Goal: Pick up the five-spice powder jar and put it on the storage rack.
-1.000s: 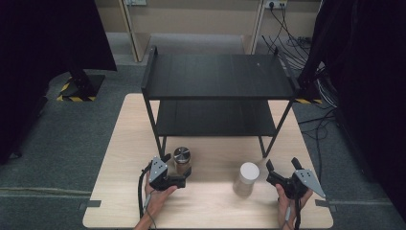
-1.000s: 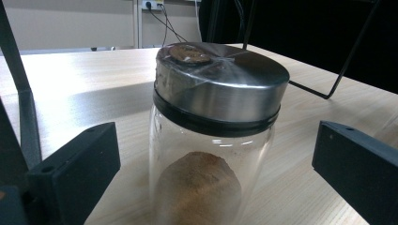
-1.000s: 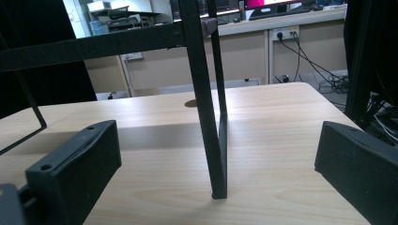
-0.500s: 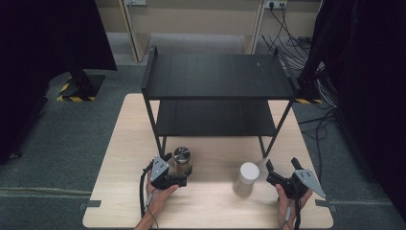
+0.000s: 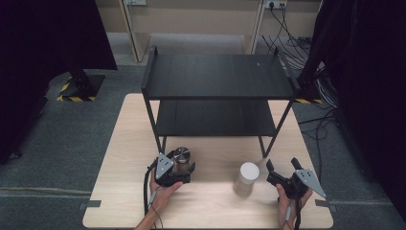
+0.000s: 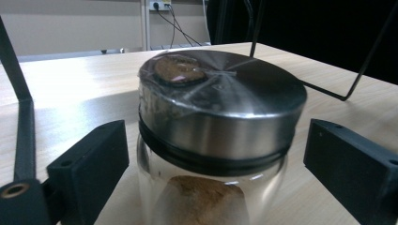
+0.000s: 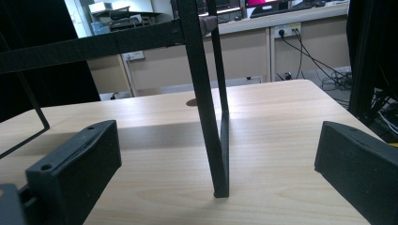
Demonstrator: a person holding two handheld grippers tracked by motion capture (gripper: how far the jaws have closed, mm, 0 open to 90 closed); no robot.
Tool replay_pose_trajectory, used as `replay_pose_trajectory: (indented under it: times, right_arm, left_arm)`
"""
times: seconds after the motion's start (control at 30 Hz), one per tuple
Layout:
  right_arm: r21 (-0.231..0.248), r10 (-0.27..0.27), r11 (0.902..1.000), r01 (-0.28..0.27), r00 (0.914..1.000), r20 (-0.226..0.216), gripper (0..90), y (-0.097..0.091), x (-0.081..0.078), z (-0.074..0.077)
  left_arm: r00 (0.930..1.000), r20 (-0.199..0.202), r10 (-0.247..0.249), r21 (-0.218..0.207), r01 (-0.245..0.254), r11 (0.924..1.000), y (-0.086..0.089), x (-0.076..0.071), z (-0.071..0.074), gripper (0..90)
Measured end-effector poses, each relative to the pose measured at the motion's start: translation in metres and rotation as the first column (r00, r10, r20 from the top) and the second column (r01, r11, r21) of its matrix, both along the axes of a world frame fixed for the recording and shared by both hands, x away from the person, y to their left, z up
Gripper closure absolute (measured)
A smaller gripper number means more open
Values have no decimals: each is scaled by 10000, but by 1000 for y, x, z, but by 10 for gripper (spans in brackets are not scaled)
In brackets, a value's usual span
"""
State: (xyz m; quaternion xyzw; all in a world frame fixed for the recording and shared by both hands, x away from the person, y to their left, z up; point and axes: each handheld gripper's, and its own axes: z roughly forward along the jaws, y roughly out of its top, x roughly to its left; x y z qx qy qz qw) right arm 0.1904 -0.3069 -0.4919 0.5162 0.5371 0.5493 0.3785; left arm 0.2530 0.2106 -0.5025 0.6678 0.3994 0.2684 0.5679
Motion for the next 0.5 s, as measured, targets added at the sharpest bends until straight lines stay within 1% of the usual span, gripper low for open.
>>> replay_pose_trajectory:
  times: [0.07, 0.23, 0.5]
  right_arm:
    - [19, 8, 10000, -8, 10000, -15, 10, 0, 0, 0]
    - [57, 20, 10000, -20, 10000, -26, 11, -1, 0, 0]
    - [159, 37, 9999, -36, 10000, -39, 12, -2, 1, 0]
  left_arm:
    - [10000, -8, 35, 41, -35, 10000, -1, 1, 0, 89]
    - [10000, -12, 58, 310, -58, 9995, -3, 2, 3, 137]
    - [9993, -255, 286, 798, -265, 9965, -10, 5, 10, 249]
